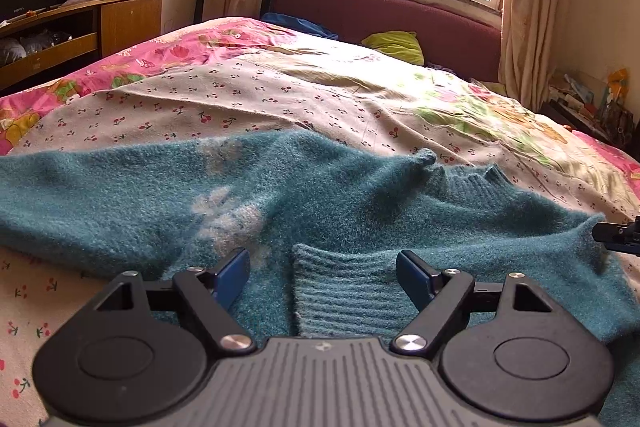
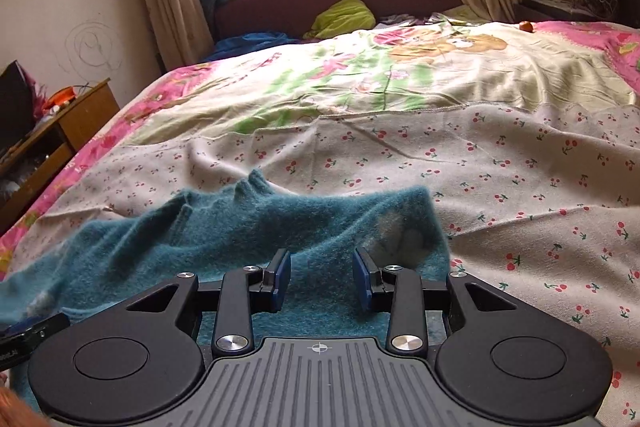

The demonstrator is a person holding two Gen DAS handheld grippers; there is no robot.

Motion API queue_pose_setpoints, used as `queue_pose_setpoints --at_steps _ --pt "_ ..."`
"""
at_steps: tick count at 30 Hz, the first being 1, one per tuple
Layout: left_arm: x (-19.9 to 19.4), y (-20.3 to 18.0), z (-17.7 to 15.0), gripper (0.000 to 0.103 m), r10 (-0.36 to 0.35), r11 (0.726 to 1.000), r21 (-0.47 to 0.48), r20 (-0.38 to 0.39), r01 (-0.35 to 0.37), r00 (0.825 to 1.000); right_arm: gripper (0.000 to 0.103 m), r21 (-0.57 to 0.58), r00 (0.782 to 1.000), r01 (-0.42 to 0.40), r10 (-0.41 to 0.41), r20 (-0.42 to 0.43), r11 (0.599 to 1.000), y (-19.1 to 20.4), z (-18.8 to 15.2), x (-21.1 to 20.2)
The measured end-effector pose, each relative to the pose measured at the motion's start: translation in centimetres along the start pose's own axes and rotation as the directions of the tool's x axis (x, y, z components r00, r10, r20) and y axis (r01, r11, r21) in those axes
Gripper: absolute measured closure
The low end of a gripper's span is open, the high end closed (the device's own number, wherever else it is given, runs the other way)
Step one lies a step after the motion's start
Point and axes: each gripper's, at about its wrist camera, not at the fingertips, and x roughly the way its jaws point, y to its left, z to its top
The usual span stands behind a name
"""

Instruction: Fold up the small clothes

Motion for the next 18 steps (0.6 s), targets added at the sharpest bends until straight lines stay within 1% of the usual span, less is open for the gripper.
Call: queue_pose_setpoints --at_steps 2,4,6,8,11,14,16,17,18 --pt "-0.3 0.5 -0.2 0.013 0.001 1.000 -0.010 -0.009 -0.001 1.000 0.068 -0.050 0.999 -0.051 0.050 -0.012 0.997 1.9 -0.2 0.0" --pt "-1.0 0.8 -0.2 0.013 0.001 1.000 -0.015 -0.001 -0.001 1.000 0.068 -0.116 0.990 -0.142 0.138 -0.038 0.983 4.5 -0.5 0.1" --pt "-1.9 1.2 -0.2 0.013 0.000 1.000 -0.017 0.018 0.001 1.000 0.068 -0.200 0.972 -0.233 0.221 -0.080 0.952 7.7 -1.1 0.2" --pt "-2.4 1.5 -0.2 0.013 0.002 1.000 -0.018 0.028 -0.002 1.000 0.070 -0.277 0.953 -0.300 0.278 -0.117 0.913 10.5 -1.7 0.6" --pt "-1.9 2.1 -0.1 0.013 -0.009 1.000 -0.029 0.006 0.010 1.000 0.070 -0.367 0.937 -0.348 0.309 -0.161 0.863 13.7 -2.4 2.0" --pt "-2.4 2.5 0.0 0.013 -0.041 0.998 -0.040 0.015 0.042 0.999 0.070 -0.469 0.921 -0.385 0.300 -0.248 0.795 16.0 -2.8 3.9" --pt "-2.7 3.2 0.3 0.013 -0.078 0.995 -0.067 0.020 0.079 0.997 0.069 -0.559 0.911 -0.410 0.287 -0.297 0.721 17.2 -2.9 4.6" --pt "-2.7 3.5 0.4 0.013 -0.090 0.993 -0.076 0.017 0.091 0.996 0.066 -0.593 0.905 -0.423 0.286 -0.315 0.685 17.8 -2.7 4.8" --pt "-2.6 3.8 0.4 0.013 -0.096 0.991 -0.087 0.018 0.097 0.995 0.065 -0.605 0.897 -0.439 0.289 -0.334 0.665 18.3 -2.5 5.2"
